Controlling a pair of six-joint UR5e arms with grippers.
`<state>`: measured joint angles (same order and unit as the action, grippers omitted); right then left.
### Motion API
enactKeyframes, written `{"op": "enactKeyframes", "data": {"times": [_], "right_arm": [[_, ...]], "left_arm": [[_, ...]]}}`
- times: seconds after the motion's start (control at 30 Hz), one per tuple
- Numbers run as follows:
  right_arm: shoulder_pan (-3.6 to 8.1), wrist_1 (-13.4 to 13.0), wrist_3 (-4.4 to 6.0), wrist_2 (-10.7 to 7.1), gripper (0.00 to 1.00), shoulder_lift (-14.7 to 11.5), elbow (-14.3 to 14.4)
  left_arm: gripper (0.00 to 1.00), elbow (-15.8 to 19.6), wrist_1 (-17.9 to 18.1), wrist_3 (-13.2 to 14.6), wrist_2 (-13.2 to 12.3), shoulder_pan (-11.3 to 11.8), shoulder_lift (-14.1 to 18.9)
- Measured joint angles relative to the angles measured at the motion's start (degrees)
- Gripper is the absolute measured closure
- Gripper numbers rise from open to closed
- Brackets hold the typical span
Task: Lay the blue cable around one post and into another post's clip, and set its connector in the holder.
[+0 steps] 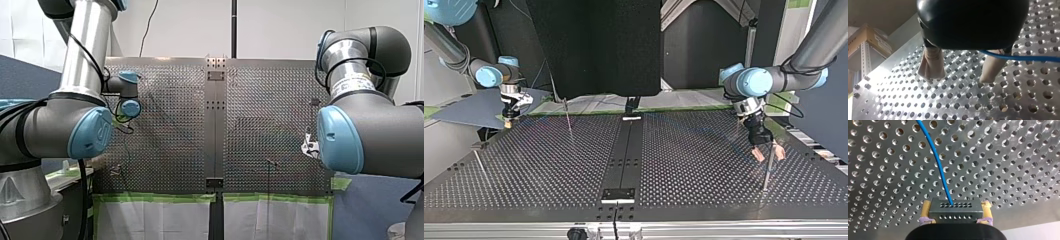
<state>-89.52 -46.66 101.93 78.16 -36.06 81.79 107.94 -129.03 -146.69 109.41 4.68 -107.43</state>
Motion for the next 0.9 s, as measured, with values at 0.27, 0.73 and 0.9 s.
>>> {"op": "enactKeyframes", "data": {"times": [0.27,0.73,0.9], "right_arm": [[-0.06,0.3,-1.35,-0.09,1.00,0.0,0.0],[-0.37,0.6,-1.57,-0.10,1.00,0.0,0.0],[-0.44,0.6,-1.56,-0.10,1.00,0.0,0.0]], "left_arm": [[0.00,-0.2,0.3,-0.2,-0.4,1.0,0.0],[0.00,-1.9,0.2,-1.5,-3.1,2.6,-0.1],[0.00,-2.2,0.1,-2.0,-4.0,2.6,-0.1]]}}
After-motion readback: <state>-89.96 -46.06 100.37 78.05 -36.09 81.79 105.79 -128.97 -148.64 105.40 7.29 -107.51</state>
